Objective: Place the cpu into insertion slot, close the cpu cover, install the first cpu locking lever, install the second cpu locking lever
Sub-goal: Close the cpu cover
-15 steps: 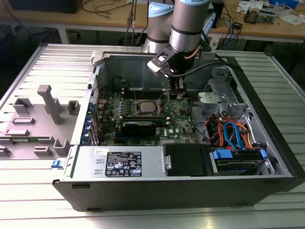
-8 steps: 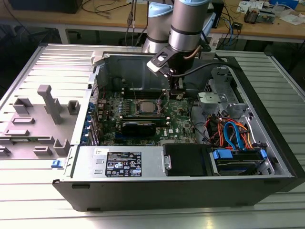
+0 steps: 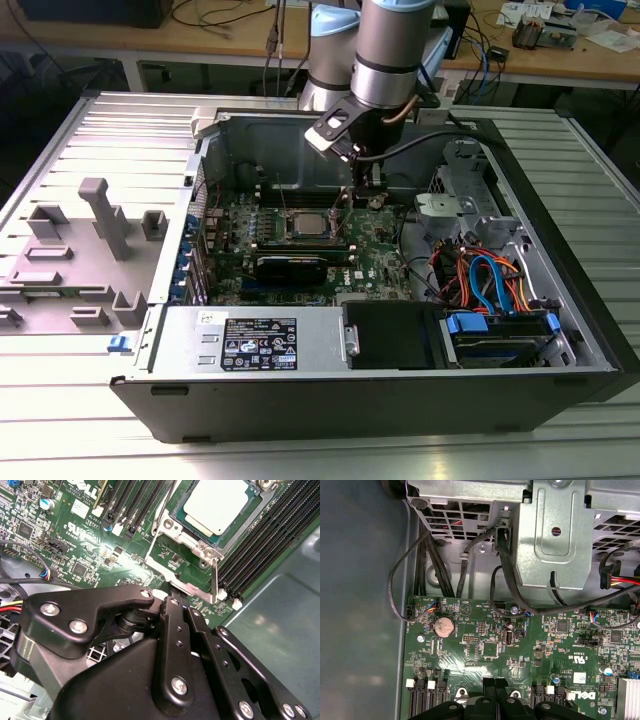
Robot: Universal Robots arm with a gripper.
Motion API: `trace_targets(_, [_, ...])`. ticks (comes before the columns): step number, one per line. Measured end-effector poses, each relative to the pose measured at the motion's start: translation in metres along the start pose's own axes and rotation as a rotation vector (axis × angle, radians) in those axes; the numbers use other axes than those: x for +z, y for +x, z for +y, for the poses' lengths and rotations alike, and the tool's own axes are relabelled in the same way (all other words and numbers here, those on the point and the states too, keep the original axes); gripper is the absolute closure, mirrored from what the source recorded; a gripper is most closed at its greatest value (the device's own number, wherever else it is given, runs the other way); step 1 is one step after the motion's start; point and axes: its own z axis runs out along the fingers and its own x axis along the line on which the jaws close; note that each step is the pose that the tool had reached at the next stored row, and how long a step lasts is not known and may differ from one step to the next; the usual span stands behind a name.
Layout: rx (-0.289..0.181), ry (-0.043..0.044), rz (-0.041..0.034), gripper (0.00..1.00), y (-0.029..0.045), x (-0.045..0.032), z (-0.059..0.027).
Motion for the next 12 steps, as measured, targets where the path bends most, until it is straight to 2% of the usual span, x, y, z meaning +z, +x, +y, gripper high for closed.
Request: trace_targets(12, [0.0,0.0,0.0,0.89,0.0002,0.0,-0.0029])
